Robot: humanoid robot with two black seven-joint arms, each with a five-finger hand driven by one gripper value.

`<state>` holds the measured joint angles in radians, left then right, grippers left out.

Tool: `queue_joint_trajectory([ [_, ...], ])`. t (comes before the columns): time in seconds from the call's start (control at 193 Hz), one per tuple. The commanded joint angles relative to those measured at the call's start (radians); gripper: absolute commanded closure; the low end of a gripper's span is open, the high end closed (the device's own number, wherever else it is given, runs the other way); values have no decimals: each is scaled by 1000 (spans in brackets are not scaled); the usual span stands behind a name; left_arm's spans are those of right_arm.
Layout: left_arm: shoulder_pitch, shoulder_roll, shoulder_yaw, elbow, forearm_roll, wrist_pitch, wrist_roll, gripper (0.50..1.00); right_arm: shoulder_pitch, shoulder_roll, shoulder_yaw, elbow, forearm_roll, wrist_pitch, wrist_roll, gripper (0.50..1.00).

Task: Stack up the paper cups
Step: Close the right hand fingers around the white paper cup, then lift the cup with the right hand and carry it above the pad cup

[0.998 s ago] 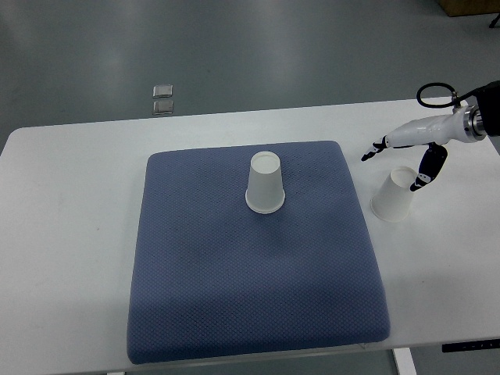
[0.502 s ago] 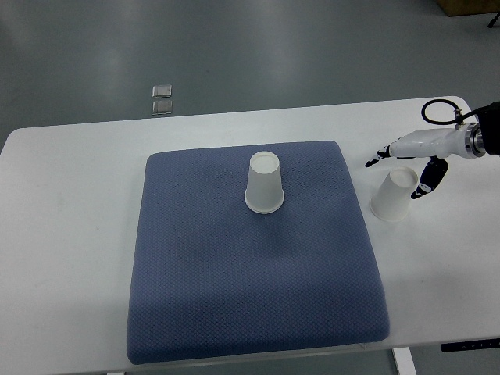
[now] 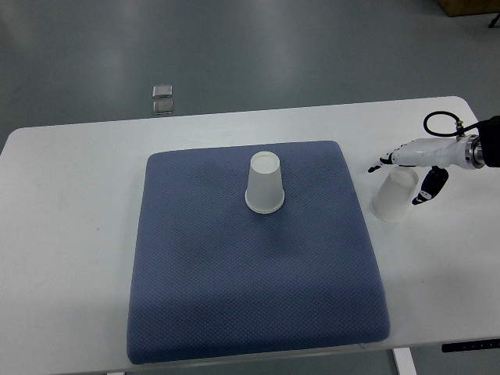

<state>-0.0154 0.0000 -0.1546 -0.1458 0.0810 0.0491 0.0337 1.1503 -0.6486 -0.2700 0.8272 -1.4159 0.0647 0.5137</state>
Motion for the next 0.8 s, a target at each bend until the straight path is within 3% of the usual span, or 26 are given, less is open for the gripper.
queue_joint_trajectory([
  [0.0,0,0,0,0,0,0,0,500,-1,15,0,0,0,-5,0,605],
  [0.341,0,0,0,0,0,0,0,500,-21,29,0,-2,0,-5,0,638],
  [0.615,0,0,0,0,-1,0,0,500,-21,30,0,-16,-8,-5,0,750],
  [0.693,0,0,0,0,0,0,0,500,-26,30,0,-22,-8,-5,0,811],
  [0.796,0,0,0,0,0,0,0,500,-26,37,0,-23,-8,-3,0,840],
])
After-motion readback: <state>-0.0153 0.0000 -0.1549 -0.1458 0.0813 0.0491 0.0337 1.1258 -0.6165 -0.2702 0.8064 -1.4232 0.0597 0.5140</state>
